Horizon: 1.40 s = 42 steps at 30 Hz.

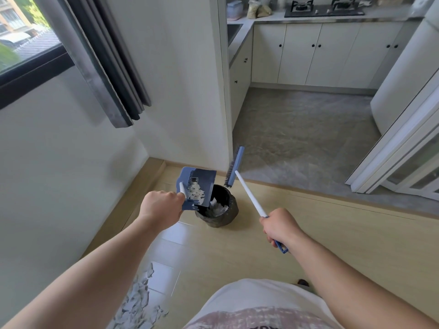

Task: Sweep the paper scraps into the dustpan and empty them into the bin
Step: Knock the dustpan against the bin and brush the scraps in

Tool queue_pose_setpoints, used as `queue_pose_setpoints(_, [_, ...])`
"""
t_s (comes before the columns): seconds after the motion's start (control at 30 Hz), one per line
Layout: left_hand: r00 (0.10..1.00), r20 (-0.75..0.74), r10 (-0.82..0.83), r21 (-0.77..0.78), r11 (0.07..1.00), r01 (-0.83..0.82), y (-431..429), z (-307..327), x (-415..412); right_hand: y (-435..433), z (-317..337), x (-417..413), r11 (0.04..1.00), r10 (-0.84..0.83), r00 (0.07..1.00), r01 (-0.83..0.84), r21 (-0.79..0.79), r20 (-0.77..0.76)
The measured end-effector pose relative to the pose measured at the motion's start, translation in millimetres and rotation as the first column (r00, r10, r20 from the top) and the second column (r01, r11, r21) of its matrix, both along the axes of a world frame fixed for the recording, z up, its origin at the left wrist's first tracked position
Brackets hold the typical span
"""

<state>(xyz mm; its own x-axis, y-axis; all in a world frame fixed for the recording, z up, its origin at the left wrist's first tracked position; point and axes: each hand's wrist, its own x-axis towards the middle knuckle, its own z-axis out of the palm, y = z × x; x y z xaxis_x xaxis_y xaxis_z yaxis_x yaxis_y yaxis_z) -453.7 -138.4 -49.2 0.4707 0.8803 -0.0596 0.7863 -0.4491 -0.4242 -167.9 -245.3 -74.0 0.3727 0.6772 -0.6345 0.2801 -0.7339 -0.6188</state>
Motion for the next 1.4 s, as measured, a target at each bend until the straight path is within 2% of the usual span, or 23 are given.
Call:
queue_pose_setpoints(0.97, [0.998, -0.032, -0.048, -0.020, 0.999, 0.047, 22, -2, 8, 14, 9, -2, 0.999, -0.014, 1.000, 0.014, -0.033, -0.005])
queue_pose_setpoints(1.23, [0.995, -0.073, -0.071, -0.015, 0.997, 0.070, 30, -2, 7, 24, 10, -5, 0.999, 0.014, 1.000, -0.014, -0.036, 0.009])
queue_pose_setpoints(1.4, [0.981, -0.162, -0.111, -0.040, 0.994, 0.106, 33, -3, 5, 35, 7, -6, 0.999, 0.004, 1.000, -0.004, -0.044, 0.012])
